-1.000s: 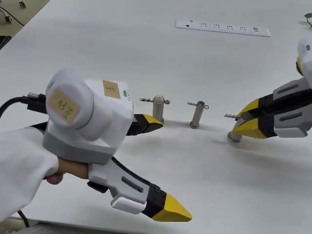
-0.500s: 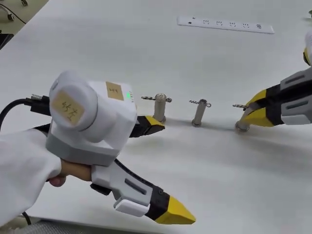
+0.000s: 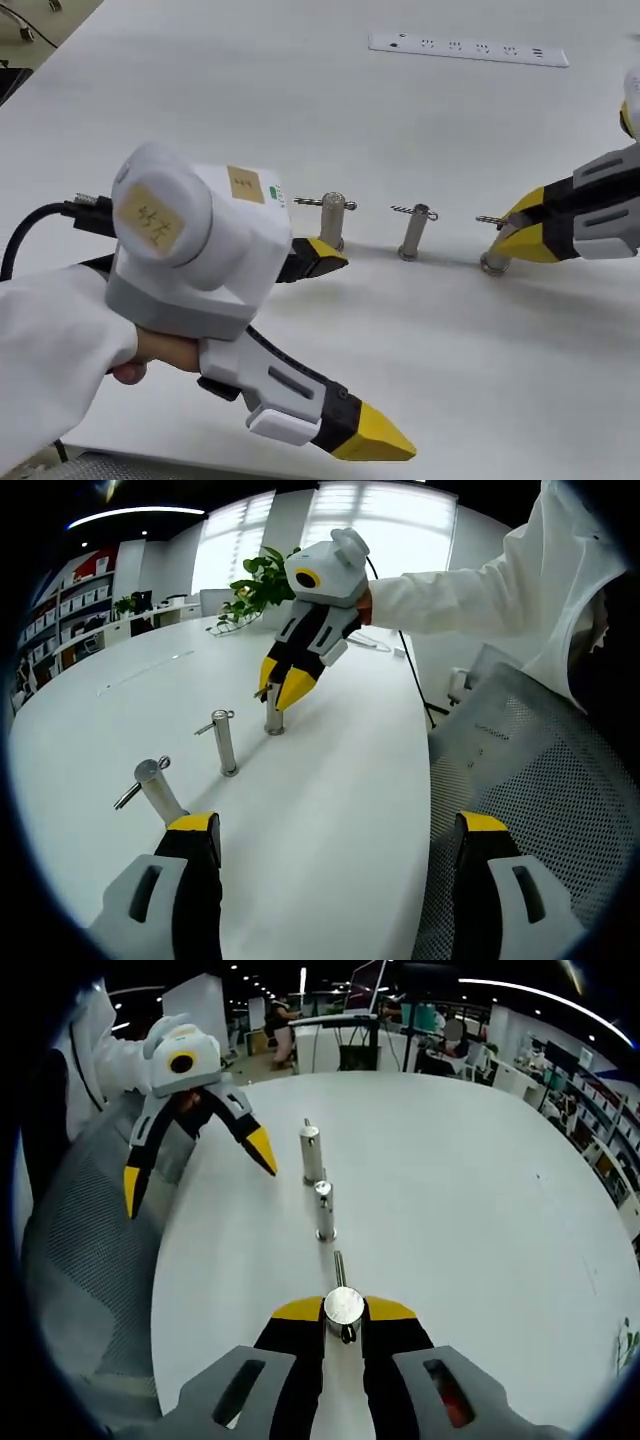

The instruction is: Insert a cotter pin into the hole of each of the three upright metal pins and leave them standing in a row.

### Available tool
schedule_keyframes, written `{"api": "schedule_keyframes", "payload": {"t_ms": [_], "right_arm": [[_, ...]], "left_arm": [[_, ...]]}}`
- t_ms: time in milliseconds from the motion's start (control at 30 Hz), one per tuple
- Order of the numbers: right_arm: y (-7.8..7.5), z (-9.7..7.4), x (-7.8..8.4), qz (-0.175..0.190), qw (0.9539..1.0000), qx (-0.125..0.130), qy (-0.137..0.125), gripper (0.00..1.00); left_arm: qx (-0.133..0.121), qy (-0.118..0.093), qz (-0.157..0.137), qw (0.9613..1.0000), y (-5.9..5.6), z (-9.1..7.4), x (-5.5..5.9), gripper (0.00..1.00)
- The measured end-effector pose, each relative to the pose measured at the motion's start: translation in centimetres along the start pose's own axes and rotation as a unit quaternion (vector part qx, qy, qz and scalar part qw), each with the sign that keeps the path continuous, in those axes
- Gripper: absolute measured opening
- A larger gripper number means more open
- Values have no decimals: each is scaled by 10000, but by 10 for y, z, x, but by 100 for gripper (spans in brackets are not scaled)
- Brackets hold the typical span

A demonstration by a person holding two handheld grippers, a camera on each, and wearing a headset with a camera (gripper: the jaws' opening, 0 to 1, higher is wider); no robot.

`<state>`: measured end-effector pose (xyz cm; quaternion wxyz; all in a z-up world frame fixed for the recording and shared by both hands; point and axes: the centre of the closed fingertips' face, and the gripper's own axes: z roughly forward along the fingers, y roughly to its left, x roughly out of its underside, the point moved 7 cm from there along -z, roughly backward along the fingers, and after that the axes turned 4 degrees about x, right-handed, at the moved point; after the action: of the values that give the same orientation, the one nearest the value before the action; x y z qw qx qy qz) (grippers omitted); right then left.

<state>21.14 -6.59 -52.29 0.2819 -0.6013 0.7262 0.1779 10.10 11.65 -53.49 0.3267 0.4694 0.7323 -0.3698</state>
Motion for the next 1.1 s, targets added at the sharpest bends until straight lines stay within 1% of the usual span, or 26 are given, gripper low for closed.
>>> {"api": "schedule_keyframes", "payload": {"t_ms": [33, 200, 433, 500, 533, 633, 767, 833, 867, 933, 967, 1000, 1033, 1100], "right_arm": [[0, 0, -1, 60, 10000, -2, -42, 8], [1, 1, -2, 91, 9999, -41, -93, 8], [0, 4, -4, 61, 9998, -96, -160, 8], [1, 4, -4, 77, 9998, -113, -163, 9], [1, 4, -4, -9, 9998, -127, -158, 9], [0, 4, -4, -50, 9998, -145, -141, 9], [-2, 5, -4, 121, 9997, -189, -104, 9], [-1, 4, -4, 147, 9997, -137, -112, 10], [-2, 4, -4, 190, 9998, -56, -101, 12], [-2, 2, -5, 214, 9995, 77, -208, 21], [-2, 0, -6, 328, 9991, 110, -238, 28], [-1, -1, -7, 341, 9990, 107, -259, 32], [0, -5, -9, 370, 9986, 148, -349, 34], [3, -13, -12, 411, 9984, 199, -341, 37]], "left_arm": [[1, -2, 7, 10000, 0, 1, -1, 96], [-20, -33, -14, 10000, 0, 1, -3, 96], [-16, -14, -23, 10000, 0, 1, -3, 96], [-41, -101, -98, 9999, 0, 0, -4, 96], [-61, -128, -115, 9998, 1, -1, -5, 96], [-71, -163, -142, 9997, 1, -2, -5, 96], [-81, -188, -182, 9996, 1, -2, -6, 96], [-94, -183, -187, 9996, 0, -3, -6, 96], [-100, -190, -190, 9996, 0, -3, -6, 96], [-121, -220, -214, 9995, -1, -5, -7, 96], [-147, -235, -208, 9994, -1, -6, -7, 96], [-182, -242, -190, 9994, 0, -6, -8, 96], [-320, -280, -160, 9990, 2, -9, -9, 96], [-414, -377, -281, 9980, 3, -12, -10, 95]]}}
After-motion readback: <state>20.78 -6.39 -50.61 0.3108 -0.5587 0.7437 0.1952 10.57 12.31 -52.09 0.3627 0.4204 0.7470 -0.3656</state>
